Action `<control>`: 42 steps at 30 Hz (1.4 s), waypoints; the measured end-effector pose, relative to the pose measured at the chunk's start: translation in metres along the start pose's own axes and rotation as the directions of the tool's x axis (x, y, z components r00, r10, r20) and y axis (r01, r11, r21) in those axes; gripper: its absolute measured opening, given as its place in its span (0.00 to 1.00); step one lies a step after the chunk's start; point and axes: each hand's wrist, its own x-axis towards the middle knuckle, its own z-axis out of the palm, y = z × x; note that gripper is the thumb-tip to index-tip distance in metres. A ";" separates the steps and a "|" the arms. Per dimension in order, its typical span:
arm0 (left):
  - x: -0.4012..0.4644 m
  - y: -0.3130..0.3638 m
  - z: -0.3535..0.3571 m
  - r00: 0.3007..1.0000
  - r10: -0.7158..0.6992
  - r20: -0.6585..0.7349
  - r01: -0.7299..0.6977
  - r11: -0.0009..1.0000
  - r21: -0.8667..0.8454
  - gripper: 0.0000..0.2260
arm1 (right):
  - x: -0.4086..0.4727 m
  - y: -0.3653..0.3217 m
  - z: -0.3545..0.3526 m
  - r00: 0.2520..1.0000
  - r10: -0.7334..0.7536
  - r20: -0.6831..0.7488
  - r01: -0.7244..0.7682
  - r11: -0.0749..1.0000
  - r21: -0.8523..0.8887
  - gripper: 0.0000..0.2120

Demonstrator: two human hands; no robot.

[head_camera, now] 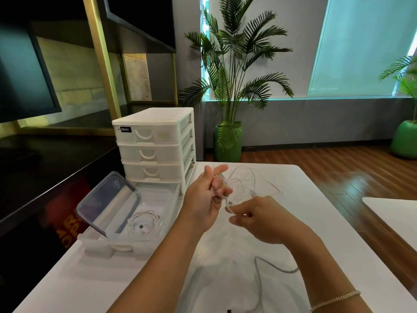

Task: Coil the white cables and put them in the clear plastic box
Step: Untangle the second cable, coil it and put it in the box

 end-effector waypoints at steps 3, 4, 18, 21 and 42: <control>0.001 -0.007 0.001 0.998 0.063 0.011 -0.064 0.946 0.317 0.14 | -0.001 -0.002 0.000 0.999 -0.024 0.028 0.025 0.999 -0.029 0.14; 0.001 -0.009 0.000 0.997 0.079 0.021 -0.081 0.911 0.406 0.13 | -0.002 -0.003 -0.001 0.999 -0.027 0.028 0.028 0.999 -0.036 0.14; -0.001 -0.020 -0.007 0.961 -0.097 0.259 -0.149 0.607 0.780 0.20 | -0.010 0.008 -0.022 0.937 -0.029 -0.348 0.063 0.994 0.086 0.04; -0.003 -0.018 -0.005 0.934 -0.185 0.305 -0.115 0.654 0.748 0.24 | -0.011 0.007 -0.024 0.909 0.001 -0.417 0.085 0.979 0.186 0.05; -0.011 -0.005 0.003 0.884 -0.275 0.377 0.068 0.876 0.477 0.18 | 0.003 0.007 -0.006 0.927 0.163 -0.337 0.077 0.799 0.597 0.11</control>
